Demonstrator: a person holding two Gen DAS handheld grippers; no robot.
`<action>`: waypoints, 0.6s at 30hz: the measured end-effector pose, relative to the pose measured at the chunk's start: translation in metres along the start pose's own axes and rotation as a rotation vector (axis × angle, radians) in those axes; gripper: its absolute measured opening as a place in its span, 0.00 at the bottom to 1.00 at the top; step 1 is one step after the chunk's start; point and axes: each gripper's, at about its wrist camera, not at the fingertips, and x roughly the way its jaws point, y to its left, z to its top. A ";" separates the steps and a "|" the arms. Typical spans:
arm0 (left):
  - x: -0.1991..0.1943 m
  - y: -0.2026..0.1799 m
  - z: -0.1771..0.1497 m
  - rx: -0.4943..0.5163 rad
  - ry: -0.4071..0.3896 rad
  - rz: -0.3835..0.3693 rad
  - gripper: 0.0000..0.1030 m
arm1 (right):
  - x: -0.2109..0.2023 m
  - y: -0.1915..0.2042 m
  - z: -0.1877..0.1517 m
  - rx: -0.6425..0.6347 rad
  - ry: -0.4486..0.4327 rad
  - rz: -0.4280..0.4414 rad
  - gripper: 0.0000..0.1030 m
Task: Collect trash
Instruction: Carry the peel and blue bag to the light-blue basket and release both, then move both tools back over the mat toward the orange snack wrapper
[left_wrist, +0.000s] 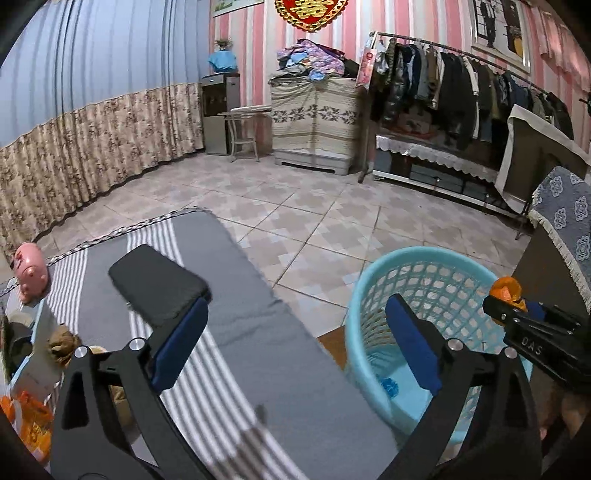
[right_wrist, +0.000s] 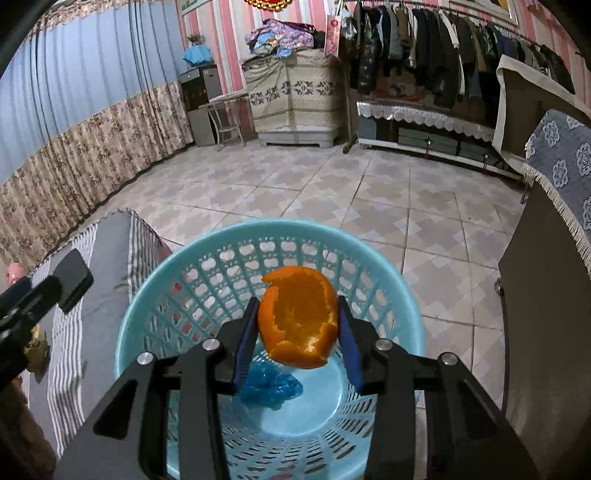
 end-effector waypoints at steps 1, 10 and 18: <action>-0.001 0.002 -0.001 -0.004 0.002 0.004 0.91 | 0.002 0.001 -0.001 0.000 0.003 -0.002 0.40; -0.007 0.018 -0.012 -0.024 0.011 0.024 0.92 | -0.006 0.003 0.001 0.013 -0.039 -0.012 0.86; -0.033 0.034 -0.016 -0.042 -0.014 0.045 0.94 | -0.019 0.008 0.005 -0.009 -0.098 0.005 0.88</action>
